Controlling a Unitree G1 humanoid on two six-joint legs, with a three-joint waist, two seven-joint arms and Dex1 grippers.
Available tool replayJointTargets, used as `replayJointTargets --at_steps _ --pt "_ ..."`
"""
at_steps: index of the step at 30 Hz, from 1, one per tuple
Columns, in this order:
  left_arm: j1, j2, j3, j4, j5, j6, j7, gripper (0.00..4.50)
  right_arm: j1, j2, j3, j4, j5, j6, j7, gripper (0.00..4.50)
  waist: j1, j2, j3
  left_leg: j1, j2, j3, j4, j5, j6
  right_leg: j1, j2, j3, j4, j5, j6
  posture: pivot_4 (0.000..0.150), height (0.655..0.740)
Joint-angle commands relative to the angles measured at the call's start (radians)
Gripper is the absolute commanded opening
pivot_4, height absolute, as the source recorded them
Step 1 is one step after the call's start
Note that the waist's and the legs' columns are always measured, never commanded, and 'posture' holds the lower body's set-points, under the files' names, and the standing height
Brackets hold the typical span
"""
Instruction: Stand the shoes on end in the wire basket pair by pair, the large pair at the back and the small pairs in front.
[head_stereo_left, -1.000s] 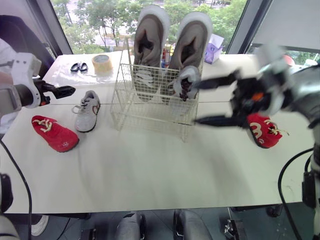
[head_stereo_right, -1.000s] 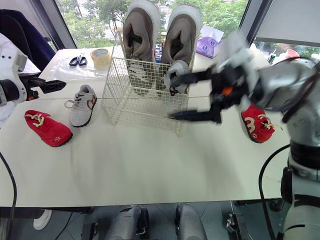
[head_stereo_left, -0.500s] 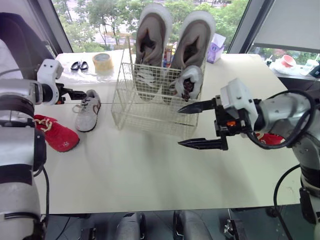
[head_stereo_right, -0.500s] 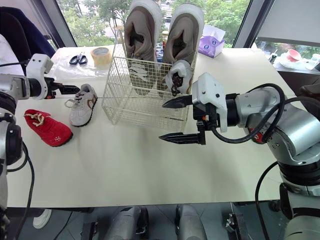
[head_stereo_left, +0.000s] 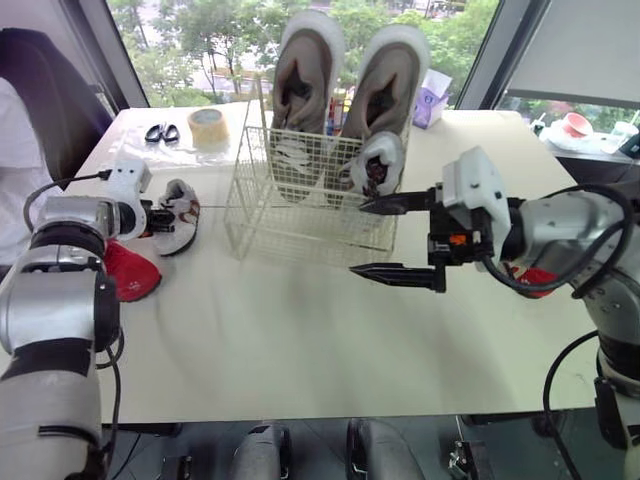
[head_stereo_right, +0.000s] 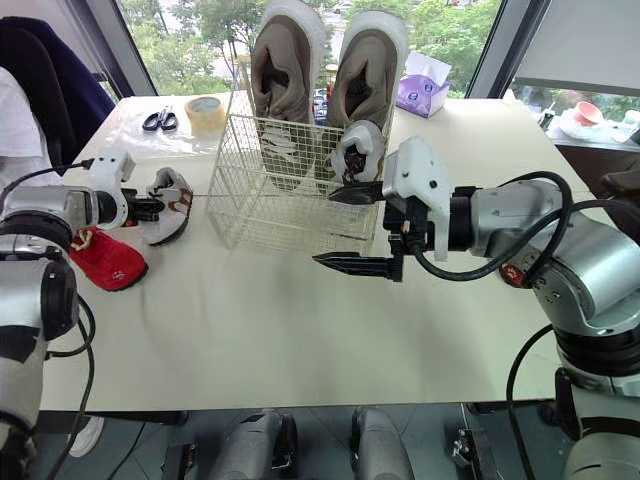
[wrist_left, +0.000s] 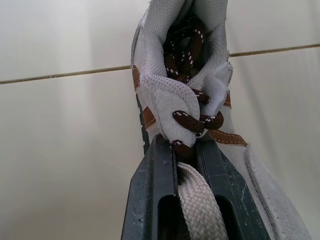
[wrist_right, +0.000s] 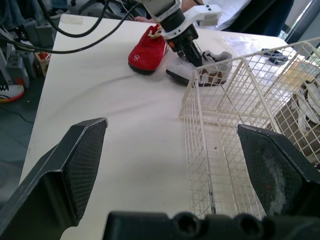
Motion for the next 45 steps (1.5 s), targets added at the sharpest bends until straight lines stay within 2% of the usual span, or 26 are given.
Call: replayJointTargets --at_steps 1,7,10,12,14,15,18,20,22,27,32,36,41,45 --pt "-0.041 0.047 0.089 -0.018 -0.040 -0.022 0.023 0.02 0.001 -0.013 -0.036 -0.037 0.021 -0.001 -0.003 4.50 0.000 0.000 0.000 0.000 0.000 0.000 0.000 0.000 0.000 0.000 0.000 0.000 0.000 0.000 0.000 0.150 0.7400" --pt "-0.167 0.122 0.251 -0.139 -0.162 -0.053 -0.002 0.02 0.012 -0.026 -0.073 -0.037 0.051 0.020 -0.016 4.50 0.000 -0.004 0.001 -0.004 0.001 -0.002 0.004 0.000 0.000 -0.001 0.000 -0.002 0.001 0.000 0.000 0.150 0.7400" --pt "-0.143 0.110 0.321 -0.382 -0.237 -0.073 0.030 0.02 -0.001 -0.018 -0.112 -0.021 0.092 0.053 -0.051 4.50 0.001 -0.004 0.001 -0.004 0.001 -0.003 0.006 -0.001 0.002 0.000 -0.002 -0.001 0.000 0.000 0.000 0.150 0.7400" --pt "-0.091 0.044 0.389 -0.652 -0.317 -0.023 0.117 0.02 -0.013 -0.016 -0.133 0.001 0.109 0.070 -0.071 4.50 0.003 -0.005 0.001 -0.004 0.000 -0.004 0.007 -0.001 0.002 0.001 -0.004 -0.001 0.000 0.000 0.000 0.150 0.7400" --pt "0.003 -0.091 0.441 -0.989 -0.440 -0.018 0.178 0.02 -0.025 -0.008 -0.134 0.029 0.110 0.077 -0.088 4.50 0.004 -0.005 0.001 -0.005 -0.001 -0.004 0.010 -0.001 0.002 0.003 -0.005 -0.002 0.001 0.000 0.001 0.150 0.7400" --pt "0.074 -0.170 0.420 -1.123 -0.445 -0.065 0.208 0.02 -0.028 -0.012 -0.113 0.045 0.083 0.062 -0.085 4.50 0.006 -0.005 0.000 -0.004 -0.001 -0.005 0.010 -0.001 0.002 0.004 -0.006 -0.001 0.001 0.001 0.003 0.150 0.7400" --pt "0.185 -0.308 0.386 -1.307 -0.461 -0.124 0.266 0.02 -0.034 -0.018 -0.084 0.069 0.048 0.041 -0.077 4.50 0.003 -0.004 0.000 0.001 -0.003 -0.005 0.011 -0.001 0.001 0.012 -0.007 -0.001 -0.003 0.003 0.006 0.150 0.7400" --pt "0.269 -0.400 0.266 -1.392 -0.377 -0.223 0.284 0.02 -0.049 -0.018 -0.084 0.082 0.052 0.048 -0.071 4.50 0.001 -0.004 0.000 0.003 -0.003 -0.004 0.011 -0.002 0.003 0.014 -0.007 0.000 -0.003 0.004 0.006 0.150 0.7400" --pt "0.342 -0.485 0.195 -1.416 -0.293 -0.337 0.339 0.02 -0.071 -0.020 -0.079 0.094 0.052 0.054 -0.065 4.50 0.001 -0.004 0.000 0.004 -0.002 -0.004 0.011 -0.002 0.003 0.014 -0.005 0.000 -0.003 0.004 0.007 0.150 0.7400" --pt "0.454 -0.566 0.143 -1.387 -0.224 -0.483 0.393 0.02 -0.100 -0.036 -0.074 0.115 0.032 0.058 -0.057 4.50 -0.003 -0.004 0.000 0.005 0.000 -0.004 0.010 -0.004 0.006 0.014 -0.003 0.000 -0.003 0.004 0.006 0.150 0.7400" --pt "0.519 -0.563 0.054 -1.205 -0.043 -0.753 0.423 0.02 -0.123 -0.026 -0.063 0.131 0.015 0.052 -0.054 4.50 0.005 -0.003 -0.001 0.005 -0.001 -0.004 0.011 -0.004 0.007 0.014 -0.004 0.000 -0.003 0.004 0.006 0.150 0.7400" --pt "0.520 -0.566 0.021 -1.056 0.038 -0.912 0.460 0.02 -0.134 -0.014 -0.064 0.134 0.017 0.056 -0.060 4.50 0.006 -0.003 -0.001 0.003 -0.001 -0.005 0.011 -0.005 0.008 0.014 -0.005 -0.001 -0.006 0.004 0.006 0.150 0.7400" --pt "0.472 -0.537 0.004 -0.879 0.174 -1.102 0.594 0.02 -0.136 -0.004 -0.063 0.130 0.018 0.061 -0.073 4.50 0.005 -0.003 -0.001 0.002 -0.001 -0.005 0.011 -0.005 0.009 0.015 -0.006 -0.002 -0.009 0.006 0.007 0.150 0.7400" --pt "0.432 -0.513 -0.020 -0.811 0.266 -1.211 0.687 0.02 -0.132 0.003 -0.070 0.117 0.026 0.070 -0.088 4.50 0.005 -0.003 -0.001 0.002 -0.001 -0.005 0.011 -0.006 0.010 0.015 -0.006 -0.003 -0.010 0.006 0.006 0.150 0.7400"
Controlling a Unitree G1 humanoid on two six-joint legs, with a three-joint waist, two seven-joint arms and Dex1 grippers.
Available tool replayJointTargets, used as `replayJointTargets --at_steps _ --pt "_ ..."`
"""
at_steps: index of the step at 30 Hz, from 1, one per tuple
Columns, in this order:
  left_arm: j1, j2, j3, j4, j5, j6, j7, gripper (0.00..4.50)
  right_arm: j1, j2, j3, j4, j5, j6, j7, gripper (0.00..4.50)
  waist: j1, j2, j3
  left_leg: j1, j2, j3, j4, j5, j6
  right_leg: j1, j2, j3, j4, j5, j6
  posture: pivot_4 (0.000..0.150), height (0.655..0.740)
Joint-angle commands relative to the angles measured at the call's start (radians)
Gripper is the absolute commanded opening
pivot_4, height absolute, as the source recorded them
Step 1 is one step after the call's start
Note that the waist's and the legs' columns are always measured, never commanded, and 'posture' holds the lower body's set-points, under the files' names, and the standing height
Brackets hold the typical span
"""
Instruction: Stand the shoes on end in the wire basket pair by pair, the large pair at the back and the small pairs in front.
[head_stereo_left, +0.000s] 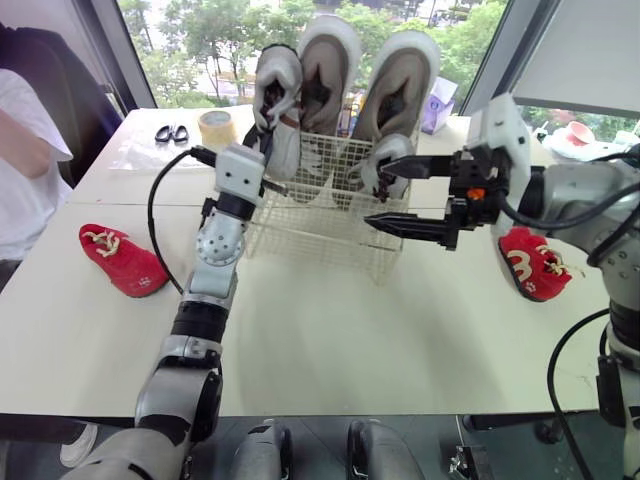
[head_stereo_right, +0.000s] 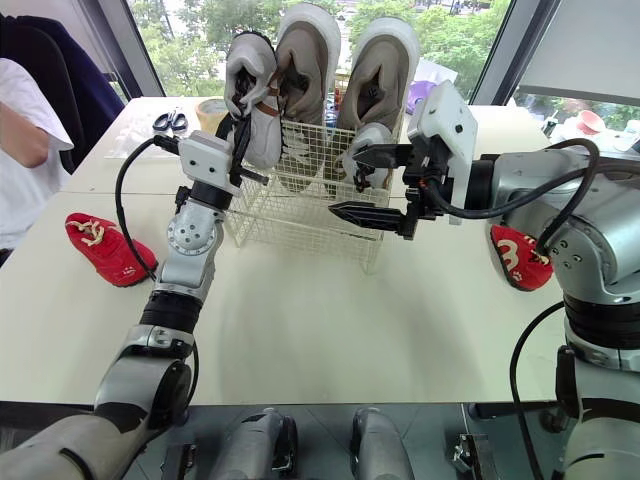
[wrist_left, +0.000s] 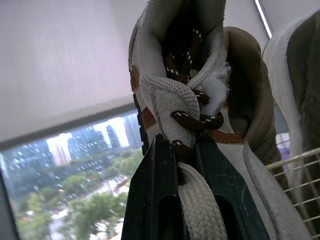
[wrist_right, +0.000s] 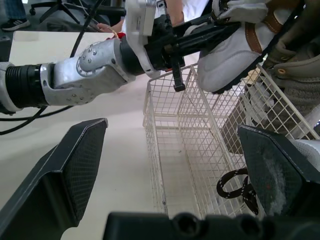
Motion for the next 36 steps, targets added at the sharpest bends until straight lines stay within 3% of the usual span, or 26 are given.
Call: replayJointTargets --at_steps 1,9,17,22,26,29,36 --pt "-0.047 0.003 -0.029 0.029 0.053 -0.082 0.049 0.02 -0.017 0.003 -0.031 -0.027 0.010 -0.001 -0.015 4.50 0.001 0.000 0.000 0.000 0.000 0.000 0.000 0.000 0.000 0.000 0.000 0.000 0.000 0.000 0.000 0.150 0.7400" --pt "-0.024 -0.049 -0.042 0.151 -0.038 -0.060 -0.021 0.02 -0.014 0.001 -0.035 -0.036 0.018 0.004 -0.026 4.50 0.001 0.000 0.000 -0.001 -0.001 0.000 0.000 0.000 0.001 0.000 -0.001 -0.001 -0.001 0.000 0.001 0.150 0.7400" --pt "0.076 -0.045 -0.057 0.024 -0.094 0.132 -0.124 0.02 -0.008 0.010 -0.026 -0.031 0.009 -0.007 -0.029 4.50 -0.001 0.001 -0.001 0.000 0.000 -0.001 0.000 0.000 0.001 0.001 -0.001 -0.001 -0.001 0.001 0.001 0.150 0.7400" --pt "0.166 -0.034 -0.065 -0.140 -0.143 0.207 -0.202 2.23 -0.009 0.019 -0.021 -0.023 0.000 -0.018 -0.022 4.50 -0.001 0.007 -0.005 0.000 0.000 -0.001 0.000 -0.001 0.001 0.002 -0.001 -0.001 -0.002 0.000 0.000 0.150 0.7400" --pt "0.219 -0.004 -0.053 -0.274 -0.156 0.290 -0.221 4.42 0.000 0.026 -0.018 -0.020 -0.009 -0.029 -0.019 4.50 -0.004 0.008 -0.005 0.001 0.000 -0.001 0.000 -0.001 0.001 0.001 -0.001 -0.001 -0.001 0.001 0.000 0.150 0.7400" --pt "0.283 0.018 -0.053 -0.417 -0.186 0.383 -0.255 4.48 0.010 0.026 -0.020 -0.022 -0.013 -0.036 -0.015 4.50 -0.005 0.008 -0.005 0.001 0.000 -0.001 -0.001 -0.001 0.001 0.001 0.000 -0.001 -0.001 0.001 0.000 0.150 0.7400" --pt "0.480 0.157 0.020 -0.920 -0.363 0.827 -0.342 4.48 0.062 0.020 -0.052 -0.026 -0.001 -0.026 -0.019 4.50 -0.003 0.008 -0.005 0.000 0.001 -0.002 -0.001 -0.001 0.001 0.000 0.000 -0.001 -0.002 0.001 0.000 0.150 0.7400"
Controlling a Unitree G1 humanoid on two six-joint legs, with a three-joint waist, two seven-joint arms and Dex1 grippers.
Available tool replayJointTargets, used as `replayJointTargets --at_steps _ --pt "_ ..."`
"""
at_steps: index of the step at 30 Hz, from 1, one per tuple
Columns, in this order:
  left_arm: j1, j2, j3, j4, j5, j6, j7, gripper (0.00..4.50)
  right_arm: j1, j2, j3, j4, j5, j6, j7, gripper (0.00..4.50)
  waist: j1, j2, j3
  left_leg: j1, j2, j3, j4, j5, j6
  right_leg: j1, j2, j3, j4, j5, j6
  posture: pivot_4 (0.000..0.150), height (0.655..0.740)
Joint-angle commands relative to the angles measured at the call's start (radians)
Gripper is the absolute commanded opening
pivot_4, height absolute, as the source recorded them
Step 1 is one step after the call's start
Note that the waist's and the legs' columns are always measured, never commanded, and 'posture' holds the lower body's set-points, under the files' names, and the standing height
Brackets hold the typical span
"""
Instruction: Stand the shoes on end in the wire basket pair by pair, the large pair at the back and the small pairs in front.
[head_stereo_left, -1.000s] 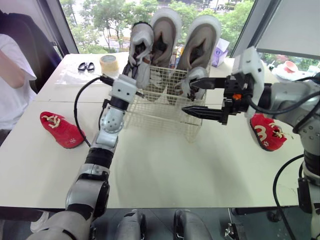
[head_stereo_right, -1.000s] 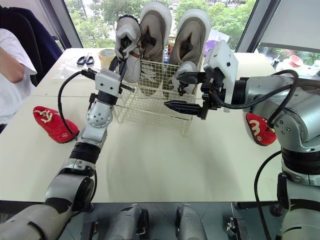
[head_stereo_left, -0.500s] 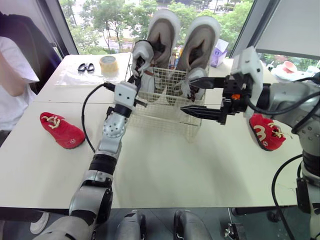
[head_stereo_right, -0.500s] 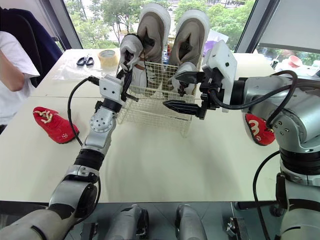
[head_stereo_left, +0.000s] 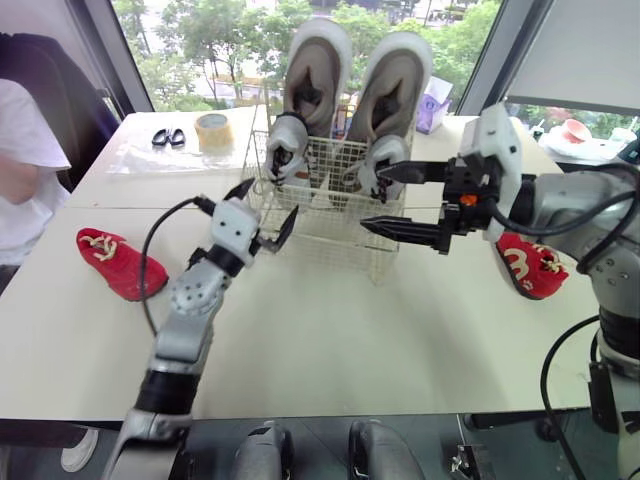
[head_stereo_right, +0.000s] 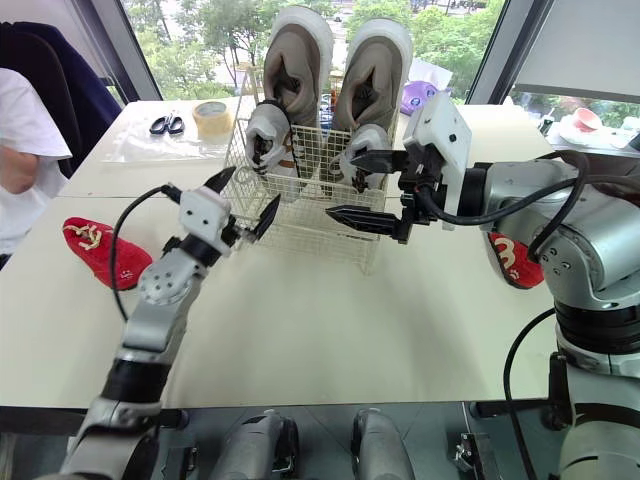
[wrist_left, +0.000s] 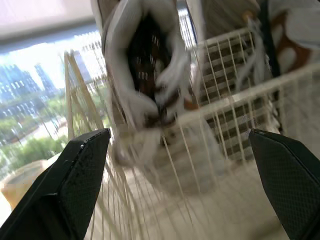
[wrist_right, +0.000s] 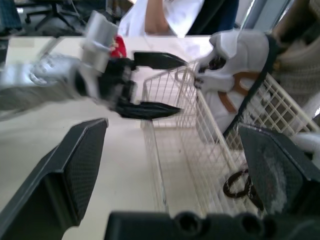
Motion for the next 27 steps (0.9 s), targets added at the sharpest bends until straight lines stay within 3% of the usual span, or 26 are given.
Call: replayJointTargets --at_steps 1,6,8,10,13,19,24,27 --pt "0.021 0.060 0.081 -0.226 -0.121 0.219 -0.022 4.48 0.017 -0.008 -0.057 -0.018 0.017 -0.001 -0.011 4.50 0.003 0.000 0.000 0.000 0.000 0.000 0.000 0.000 0.000 0.000 0.000 0.000 0.000 0.000 -0.001 0.150 0.7400" --pt "0.012 0.159 0.259 -0.359 -0.389 0.528 -0.036 4.48 0.127 0.021 -0.204 0.003 0.053 0.011 -0.107 4.50 0.002 0.000 0.000 0.000 0.000 -0.001 0.000 0.000 0.000 0.001 0.000 0.000 -0.002 -0.002 -0.003 0.150 0.7400" --pt "0.000 0.212 0.340 -0.339 -0.567 0.677 -0.080 4.48 0.217 0.029 -0.319 0.030 0.078 0.026 -0.143 4.50 0.005 0.000 0.000 0.000 0.000 -0.001 0.000 0.000 0.000 0.001 0.001 0.000 -0.002 0.000 0.000 0.150 0.7400" --pt "0.017 0.279 0.380 -0.324 -0.736 0.810 -0.154 4.48 0.326 0.016 -0.382 0.061 -0.005 -0.022 -0.182 4.50 0.005 0.000 0.000 0.000 -0.001 -0.002 0.000 0.000 0.000 0.002 0.001 -0.001 -0.002 0.000 0.000 0.150 0.7400" --pt "0.071 0.329 0.364 -0.373 -0.853 0.861 -0.234 4.48 0.438 0.055 -0.479 0.093 -0.117 -0.137 -0.290 4.50 0.001 0.001 0.000 0.000 -0.001 0.000 0.000 0.000 0.000 0.002 0.001 0.000 -0.003 -0.001 0.000 0.150 0.7400" --pt "0.101 0.322 0.218 -0.451 -0.972 0.916 -0.262 4.48 0.641 0.237 -0.611 -0.001 -0.218 -0.256 -0.506 4.50 0.004 0.001 0.000 0.001 0.000 -0.001 -0.001 0.002 -0.003 0.002 0.005 0.002 -0.003 -0.001 0.000 0.150 0.7400" --pt "0.100 0.317 0.103 -0.431 -0.908 0.879 -0.292 4.48 0.778 0.375 -0.627 -0.155 -0.201 -0.257 -0.610 4.50 -0.001 0.008 -0.002 0.003 0.001 0.000 -0.002 0.002 -0.004 0.002 0.007 0.005 -0.002 -0.003 -0.003 0.150 0.7400" --pt "0.095 0.370 0.018 -0.423 -0.824 0.841 -0.370 4.48 0.881 0.461 -0.597 -0.228 -0.207 -0.291 -0.632 4.50 0.000 0.008 -0.004 0.004 0.001 0.001 -0.003 0.002 -0.004 0.002 0.007 0.006 -0.002 -0.003 -0.004 0.150 0.7400"
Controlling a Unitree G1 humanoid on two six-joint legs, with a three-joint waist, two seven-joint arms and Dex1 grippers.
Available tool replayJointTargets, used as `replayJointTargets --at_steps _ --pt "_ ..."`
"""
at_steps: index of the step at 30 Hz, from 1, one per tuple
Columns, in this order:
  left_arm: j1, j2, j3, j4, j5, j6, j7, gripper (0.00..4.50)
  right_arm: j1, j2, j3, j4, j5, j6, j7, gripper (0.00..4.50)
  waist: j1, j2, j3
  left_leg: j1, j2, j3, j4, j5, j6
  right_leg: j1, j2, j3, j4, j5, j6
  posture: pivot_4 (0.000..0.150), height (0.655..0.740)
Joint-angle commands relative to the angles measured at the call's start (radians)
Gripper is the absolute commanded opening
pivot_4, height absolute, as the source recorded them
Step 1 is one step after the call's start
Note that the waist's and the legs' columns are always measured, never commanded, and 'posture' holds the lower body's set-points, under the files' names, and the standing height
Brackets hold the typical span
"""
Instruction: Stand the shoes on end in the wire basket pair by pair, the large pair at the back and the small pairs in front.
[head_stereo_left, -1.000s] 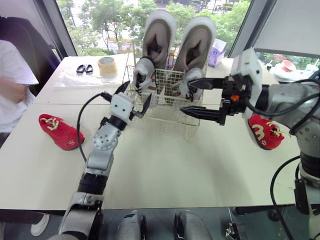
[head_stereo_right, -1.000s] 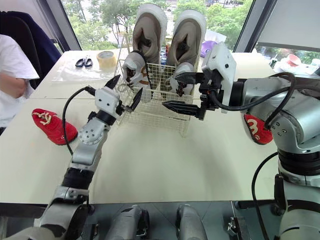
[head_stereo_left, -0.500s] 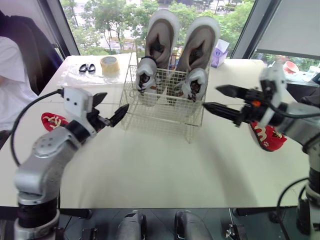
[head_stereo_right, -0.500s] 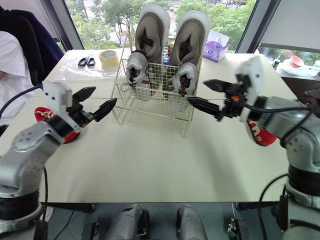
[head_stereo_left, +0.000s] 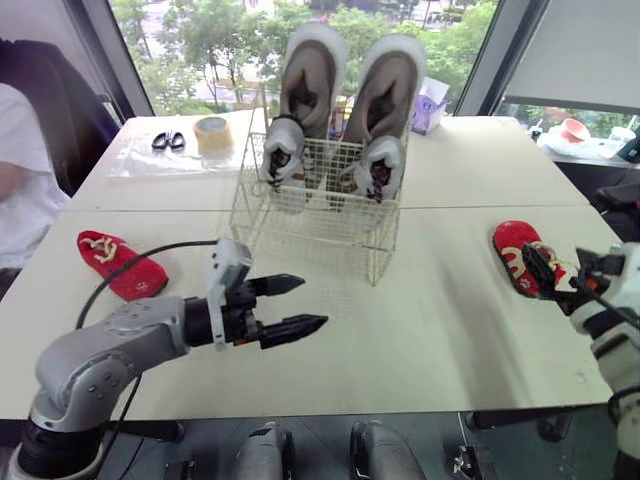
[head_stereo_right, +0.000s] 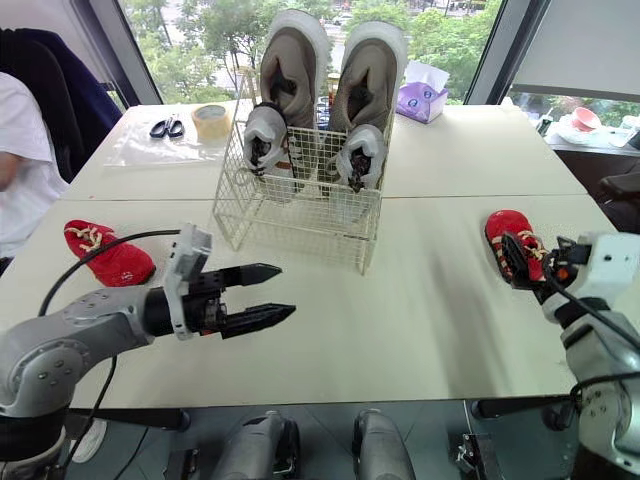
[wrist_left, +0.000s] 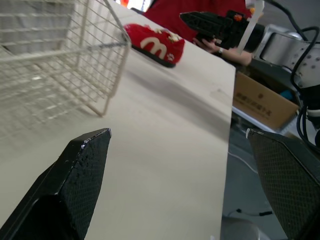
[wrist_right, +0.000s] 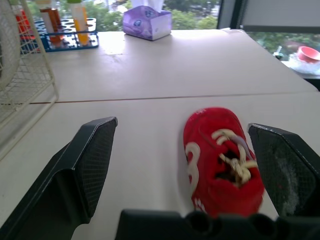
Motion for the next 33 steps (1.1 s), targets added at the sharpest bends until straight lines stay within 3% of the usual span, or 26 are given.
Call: replayJointTargets --at_steps 1,8,16,23,29,33 --pt "-0.001 0.067 -0.074 -0.006 0.092 -0.062 -0.102 4.48 0.075 0.077 0.004 -0.108 -0.003 -0.056 -0.044 4.50 0.001 0.001 -0.001 0.000 0.000 0.000 0.000 0.000 0.000 0.000 0.001 0.000 0.000 0.000 0.000 0.150 0.7400" --pt "-0.042 0.126 -0.088 0.066 0.105 -0.070 -0.203 4.48 0.162 0.156 0.010 -0.073 -0.051 -0.148 -0.088 4.50 0.001 0.005 -0.003 0.000 0.000 0.001 -0.001 -0.001 0.000 -0.001 -0.001 0.001 -0.001 -0.002 -0.003 0.150 0.7400" --pt "-0.081 0.122 -0.102 0.101 0.150 -0.086 -0.235 4.48 0.115 0.124 0.044 0.108 -0.076 -0.252 -0.037 4.50 -0.006 0.005 -0.003 0.000 0.000 0.001 -0.002 0.000 0.000 -0.001 -0.001 0.001 -0.002 -0.002 -0.004 0.150 0.7400" --pt "-0.048 0.112 -0.093 0.073 0.173 -0.095 -0.203 4.48 -0.014 0.049 0.093 0.341 -0.121 -0.315 0.016 4.50 -0.014 0.006 -0.003 0.000 0.000 0.001 -0.003 0.000 0.000 -0.001 -0.001 0.001 -0.002 -0.002 -0.004 0.150 0.7400" --pt "0.014 0.106 -0.070 0.006 0.164 -0.084 -0.153 4.48 -0.269 -0.050 0.152 0.739 -0.231 -0.428 0.014 4.50 -0.027 0.006 -0.002 0.001 -0.001 0.003 -0.003 0.000 0.001 -0.001 -0.001 0.004 -0.001 -0.002 -0.003 0.150 0.7400" --pt "0.051 0.105 -0.055 -0.018 0.168 -0.087 -0.124 4.48 -0.366 -0.076 0.172 0.910 -0.260 -0.497 0.034 4.50 -0.021 0.006 -0.002 0.002 -0.001 0.002 -0.005 0.000 0.000 -0.001 0.000 0.004 -0.001 -0.002 -0.003 0.150 0.7400"
